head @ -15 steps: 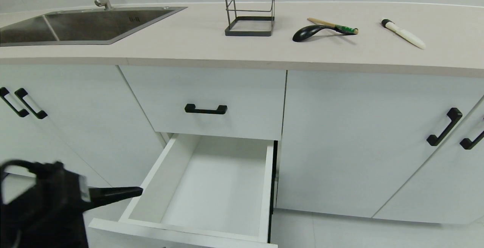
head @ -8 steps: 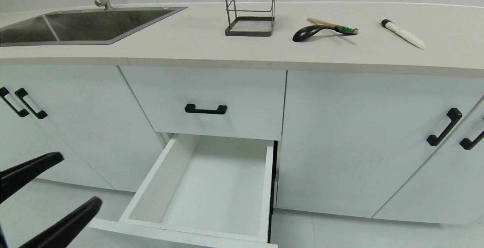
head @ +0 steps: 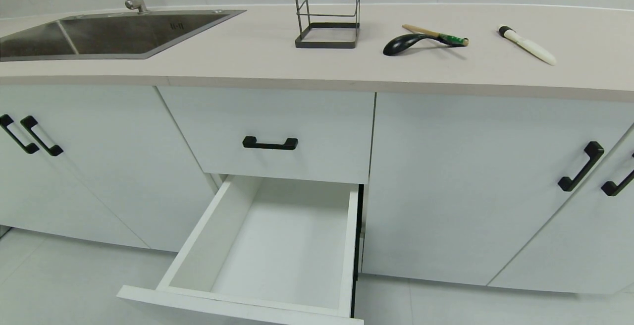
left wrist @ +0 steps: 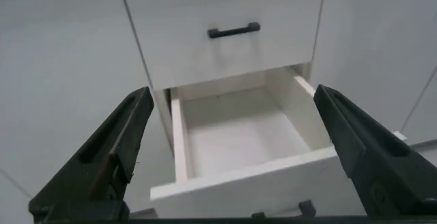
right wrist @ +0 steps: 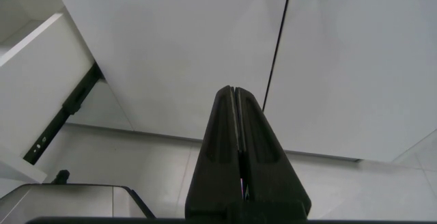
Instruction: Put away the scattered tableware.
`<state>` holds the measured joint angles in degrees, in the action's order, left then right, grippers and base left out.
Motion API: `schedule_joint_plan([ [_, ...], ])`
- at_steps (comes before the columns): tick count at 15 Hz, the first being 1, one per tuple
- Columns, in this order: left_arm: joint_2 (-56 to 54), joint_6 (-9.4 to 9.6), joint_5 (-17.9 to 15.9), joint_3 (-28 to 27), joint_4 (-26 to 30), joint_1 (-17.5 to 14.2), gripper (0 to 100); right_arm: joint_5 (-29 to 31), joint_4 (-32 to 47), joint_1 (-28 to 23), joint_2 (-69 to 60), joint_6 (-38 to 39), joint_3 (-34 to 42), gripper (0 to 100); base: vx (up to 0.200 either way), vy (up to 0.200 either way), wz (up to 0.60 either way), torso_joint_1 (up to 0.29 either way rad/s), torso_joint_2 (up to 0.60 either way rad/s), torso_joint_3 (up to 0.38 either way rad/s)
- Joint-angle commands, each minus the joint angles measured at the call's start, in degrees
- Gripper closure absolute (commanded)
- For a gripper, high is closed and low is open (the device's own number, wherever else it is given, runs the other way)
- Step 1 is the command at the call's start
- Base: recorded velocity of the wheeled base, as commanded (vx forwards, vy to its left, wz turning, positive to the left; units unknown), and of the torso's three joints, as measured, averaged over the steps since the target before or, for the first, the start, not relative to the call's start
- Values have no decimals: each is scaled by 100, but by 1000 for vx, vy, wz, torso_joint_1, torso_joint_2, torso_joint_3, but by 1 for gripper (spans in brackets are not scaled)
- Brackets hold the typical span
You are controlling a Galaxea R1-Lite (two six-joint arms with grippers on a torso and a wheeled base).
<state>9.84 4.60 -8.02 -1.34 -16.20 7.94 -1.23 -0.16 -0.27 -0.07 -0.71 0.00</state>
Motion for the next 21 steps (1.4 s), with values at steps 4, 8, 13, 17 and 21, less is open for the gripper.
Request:
schedule_joint_plan([
  [4, -984, -64, 415, 134, 1374, -811, 0, 0, -2, 0, 7, 0, 0, 100, 0, 0, 0, 0, 0, 0],
  [8, -984, -284, 1154, 134, 1594, -811, 0, 9, -2, 0, 7, 18, 0, 100, 0, 0, 0, 0, 0, 0],
  [13, -984, -530, 943, 134, 1611, -811, 0, 9, -2, 0, 7, 18, 0, 100, 0, 0, 0, 0, 0, 0],
  [17, -984, -521, 978, 134, 1603, -811, 0, 9, -2, 0, 7, 18, 0, 100, 0, -150, 0, -2, 3, 2],
  [21, -984, -583, 1031, 134, 1611, -811, 0, 9, -2, 0, 7, 27, 0, 100, 0, -100, 0, 2, 2, 4],
])
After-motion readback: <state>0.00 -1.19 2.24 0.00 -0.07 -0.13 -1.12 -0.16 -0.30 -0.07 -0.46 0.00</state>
